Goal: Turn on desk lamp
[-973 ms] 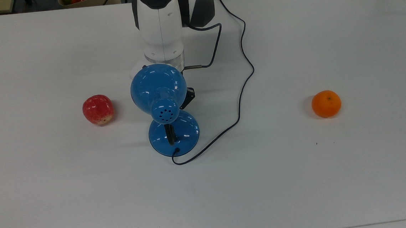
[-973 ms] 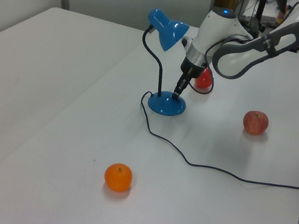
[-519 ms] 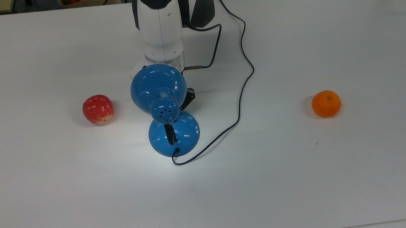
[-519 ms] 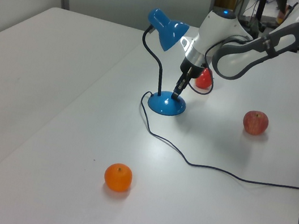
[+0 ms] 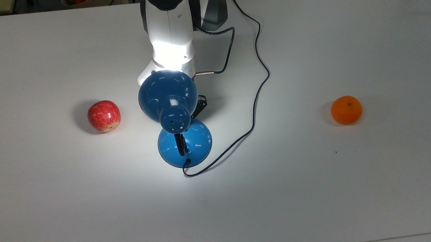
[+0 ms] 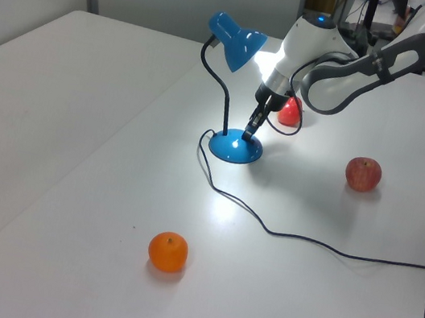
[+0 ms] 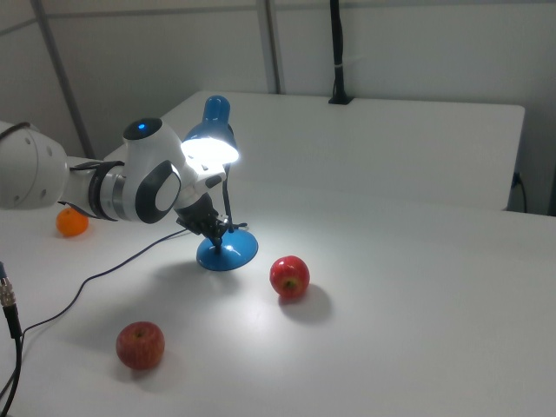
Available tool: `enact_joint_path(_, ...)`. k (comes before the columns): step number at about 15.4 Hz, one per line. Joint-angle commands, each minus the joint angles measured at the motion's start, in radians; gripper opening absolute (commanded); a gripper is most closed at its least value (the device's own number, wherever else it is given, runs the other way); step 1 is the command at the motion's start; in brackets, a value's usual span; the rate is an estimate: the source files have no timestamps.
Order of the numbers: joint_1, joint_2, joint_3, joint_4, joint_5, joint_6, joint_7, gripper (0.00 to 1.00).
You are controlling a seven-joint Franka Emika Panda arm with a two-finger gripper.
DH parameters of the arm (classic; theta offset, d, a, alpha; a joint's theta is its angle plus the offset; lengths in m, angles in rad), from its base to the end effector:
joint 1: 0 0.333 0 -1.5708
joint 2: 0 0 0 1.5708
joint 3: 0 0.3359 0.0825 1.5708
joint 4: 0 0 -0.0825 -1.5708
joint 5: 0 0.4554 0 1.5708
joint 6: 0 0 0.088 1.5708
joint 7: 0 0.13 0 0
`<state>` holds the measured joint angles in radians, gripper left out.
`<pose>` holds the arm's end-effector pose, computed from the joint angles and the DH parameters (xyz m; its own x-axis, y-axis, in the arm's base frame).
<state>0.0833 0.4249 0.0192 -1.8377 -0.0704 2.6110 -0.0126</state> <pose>0.7402 0.0759 0.2859 0.9260 0.1646 0.3397 0.1567 -0.9863 0.0506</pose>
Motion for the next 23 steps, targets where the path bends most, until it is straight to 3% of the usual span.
enact_joint_path(1, 0.001, -0.027, -0.005, -0.005, 0.001, -0.078, 0.04, 0.0)
enact_joint_path(7, 0.009, -0.182, -0.005, -0.003, -0.005, -0.477, 0.042, 0.0)
enact_joint_path(11, 0.012, -0.314, -0.005, 0.002, -0.046, -0.675, 0.043, 0.0)
enact_joint_path(17, 0.003, -0.384, -0.004, 0.153, -0.054, -0.902, 0.043, 0.0)
enact_joint_path(20, 0.001, -0.387, -0.008, 0.242, -0.052, -1.001, 0.045, 0.13)
enact_joint_path(23, -0.002, -0.393, -0.016, 0.265, -0.051, -1.054, 0.031, 0.57)
